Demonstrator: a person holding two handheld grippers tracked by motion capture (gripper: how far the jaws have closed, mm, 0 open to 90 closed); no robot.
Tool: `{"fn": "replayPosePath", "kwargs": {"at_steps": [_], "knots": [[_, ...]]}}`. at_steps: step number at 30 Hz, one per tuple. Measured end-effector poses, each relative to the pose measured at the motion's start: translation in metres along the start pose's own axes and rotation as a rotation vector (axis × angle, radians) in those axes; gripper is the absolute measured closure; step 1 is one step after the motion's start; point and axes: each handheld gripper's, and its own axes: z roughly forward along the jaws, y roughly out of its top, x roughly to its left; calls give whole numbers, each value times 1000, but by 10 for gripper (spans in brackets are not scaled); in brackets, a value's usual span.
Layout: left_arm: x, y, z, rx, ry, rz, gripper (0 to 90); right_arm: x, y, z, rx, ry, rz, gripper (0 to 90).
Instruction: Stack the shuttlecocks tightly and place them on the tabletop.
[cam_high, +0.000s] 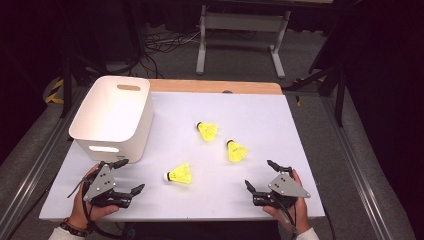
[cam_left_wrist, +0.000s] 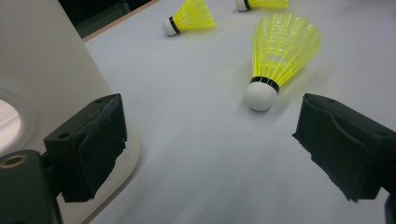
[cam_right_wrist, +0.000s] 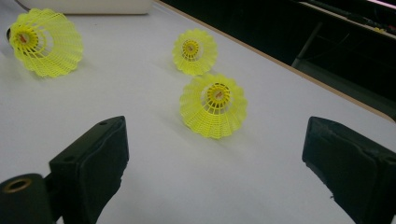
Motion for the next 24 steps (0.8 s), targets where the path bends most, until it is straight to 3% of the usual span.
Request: {"fn": "replayPosePath", "kwargs": {"at_steps": [14, 15, 18, 24], "knots": [[-7, 1, 4, 22, -62, 18, 105, 1, 0, 1, 0, 13, 10, 93], [-7, 0, 6, 42, -86, 18, 114, 1, 0, 1, 1, 15, 7, 93], [-12, 0, 13, 100, -100, 36, 122, 0, 0, 1, 6, 12, -2, 94], [-20, 6, 27, 140, -140, 49, 126, -4, -3, 0, 5, 19, 22, 98]]}}
